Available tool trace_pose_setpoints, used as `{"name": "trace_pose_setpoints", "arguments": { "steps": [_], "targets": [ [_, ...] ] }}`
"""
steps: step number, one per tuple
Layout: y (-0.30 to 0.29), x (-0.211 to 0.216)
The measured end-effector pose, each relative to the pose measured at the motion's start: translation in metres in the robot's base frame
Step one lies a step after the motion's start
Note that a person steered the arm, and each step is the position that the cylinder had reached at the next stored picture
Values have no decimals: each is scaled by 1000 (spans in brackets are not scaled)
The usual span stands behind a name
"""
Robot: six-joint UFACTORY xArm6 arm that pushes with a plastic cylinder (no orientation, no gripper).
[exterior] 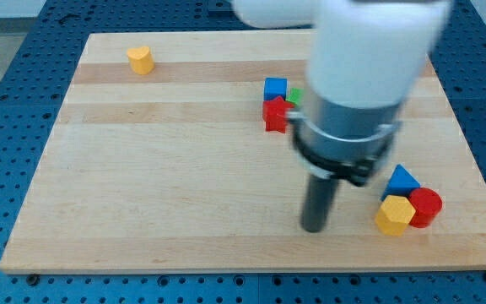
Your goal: Move your arm towards the yellow heart
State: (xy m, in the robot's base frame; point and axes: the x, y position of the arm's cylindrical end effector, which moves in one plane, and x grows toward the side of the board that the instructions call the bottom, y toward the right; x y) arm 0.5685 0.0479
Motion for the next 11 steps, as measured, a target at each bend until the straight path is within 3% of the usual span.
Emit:
{"name": "trace_pose_setpoints", "arguments": {
  "steps": [4, 5, 8, 10, 11],
  "targets": [
    [-271, -179],
    [-350, -189],
    [-353, -189],
    [-348, -290],
    [-312, -305]
  ]
}}
